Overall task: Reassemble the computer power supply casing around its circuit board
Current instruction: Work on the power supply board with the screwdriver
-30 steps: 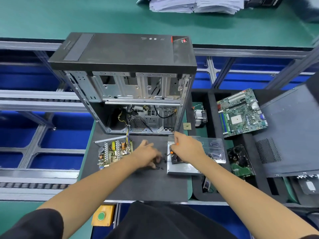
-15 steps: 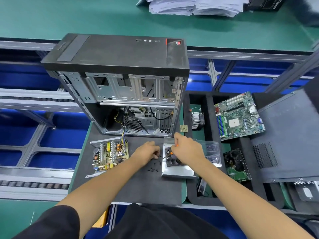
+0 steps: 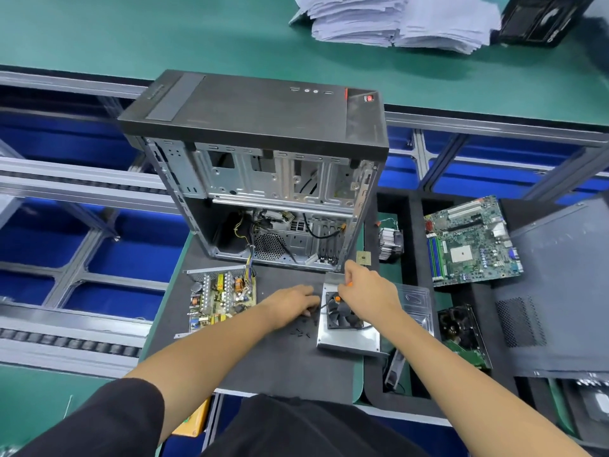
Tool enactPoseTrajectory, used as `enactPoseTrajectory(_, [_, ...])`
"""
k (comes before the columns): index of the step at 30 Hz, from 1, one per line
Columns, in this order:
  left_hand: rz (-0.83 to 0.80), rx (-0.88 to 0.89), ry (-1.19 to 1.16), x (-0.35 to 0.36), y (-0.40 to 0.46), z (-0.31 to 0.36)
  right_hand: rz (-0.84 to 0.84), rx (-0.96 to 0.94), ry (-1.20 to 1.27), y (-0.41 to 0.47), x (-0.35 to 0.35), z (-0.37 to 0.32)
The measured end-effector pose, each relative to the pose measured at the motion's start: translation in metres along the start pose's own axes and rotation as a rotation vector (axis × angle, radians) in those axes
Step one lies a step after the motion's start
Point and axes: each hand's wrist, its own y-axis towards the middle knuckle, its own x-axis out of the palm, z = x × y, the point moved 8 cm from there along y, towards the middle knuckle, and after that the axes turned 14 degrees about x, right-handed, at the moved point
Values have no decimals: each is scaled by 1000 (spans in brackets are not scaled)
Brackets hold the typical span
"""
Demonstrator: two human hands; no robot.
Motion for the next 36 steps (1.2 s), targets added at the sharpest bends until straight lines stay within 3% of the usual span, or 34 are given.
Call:
enactPoseTrajectory(4, [152,-26,-147,-5,-10,-5,-1,6,10,1,-1,-5])
enactPoseTrajectory(8, [370,-174,-423,-20,-33,-25,2,-7,64,2,-7,-16])
enactPoseTrajectory(13, [495,-249,-710,-30,-62,-42,8,-12,157,3,-15,-37])
enactPoseTrajectory(26, [677,-350,-896,-29,-86,-60,39,-94,207,-3,-22,-70])
enactPoseTrajectory(36, [647,-301,-909,-30,-85,-59,21,-135,172,-3,-20,-79])
